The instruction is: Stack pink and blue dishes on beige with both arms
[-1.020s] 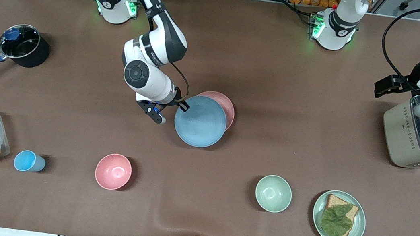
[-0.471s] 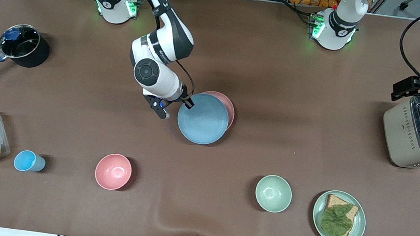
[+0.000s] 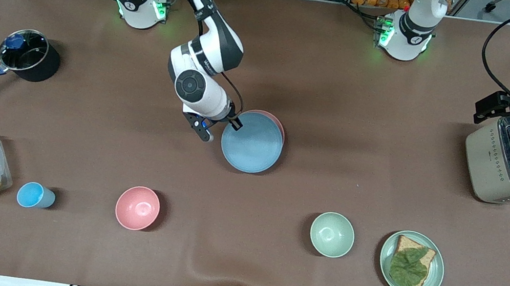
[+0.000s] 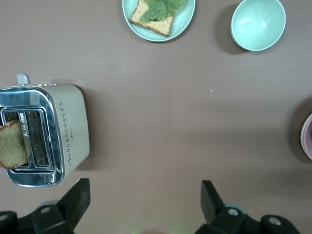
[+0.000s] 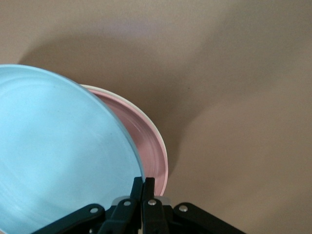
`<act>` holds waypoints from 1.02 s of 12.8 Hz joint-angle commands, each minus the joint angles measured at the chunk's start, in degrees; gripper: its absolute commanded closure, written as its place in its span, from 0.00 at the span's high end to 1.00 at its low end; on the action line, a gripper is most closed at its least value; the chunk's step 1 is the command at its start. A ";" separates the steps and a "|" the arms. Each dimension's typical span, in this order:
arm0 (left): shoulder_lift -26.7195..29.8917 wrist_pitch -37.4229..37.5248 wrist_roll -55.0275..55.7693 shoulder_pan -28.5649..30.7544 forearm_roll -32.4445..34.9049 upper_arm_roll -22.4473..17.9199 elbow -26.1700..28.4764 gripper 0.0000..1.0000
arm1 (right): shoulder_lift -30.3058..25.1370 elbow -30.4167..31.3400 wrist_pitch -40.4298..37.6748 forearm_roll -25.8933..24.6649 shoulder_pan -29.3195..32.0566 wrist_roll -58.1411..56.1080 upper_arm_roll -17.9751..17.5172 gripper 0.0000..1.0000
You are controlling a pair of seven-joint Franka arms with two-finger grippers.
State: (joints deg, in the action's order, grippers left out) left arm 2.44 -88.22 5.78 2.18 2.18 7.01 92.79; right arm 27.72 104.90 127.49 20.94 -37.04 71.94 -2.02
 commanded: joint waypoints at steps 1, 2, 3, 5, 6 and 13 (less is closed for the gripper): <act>3.27 -1.51 -0.42 -0.07 -0.24 -0.15 3.63 1.00 | -0.30 0.30 -0.14 -0.81 -0.31 1.53 0.09 0.61; 3.01 -1.25 -0.42 -0.77 -0.24 -0.50 3.19 1.00 | -0.47 0.30 -0.75 -0.90 -0.22 1.53 0.18 1.00; 2.31 -1.25 -0.94 -0.25 0.19 -0.07 2.75 1.00 | -0.91 0.21 -2.32 -1.07 0.04 1.45 0.18 1.00; 1.52 -1.25 -0.42 -0.69 0.20 0.02 1.52 1.00 | -3.10 -0.31 -5.57 -1.16 1.26 1.01 0.53 1.00; 0.91 -1.25 -0.59 -0.77 0.20 0.11 0.47 1.00 | -4.67 -0.84 -8.02 -1.42 2.49 0.22 1.40 1.00; -0.33 -0.03 -0.86 -0.51 -0.07 0.29 -3.84 1.00 | -10.14 -6.03 -24.30 -9.56 21.46 -35.39 2.29 1.00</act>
State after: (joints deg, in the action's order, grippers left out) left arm 2.69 -89.63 5.78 1.71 2.18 7.10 91.46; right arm 18.55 98.48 105.12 15.84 -20.50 47.26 1.35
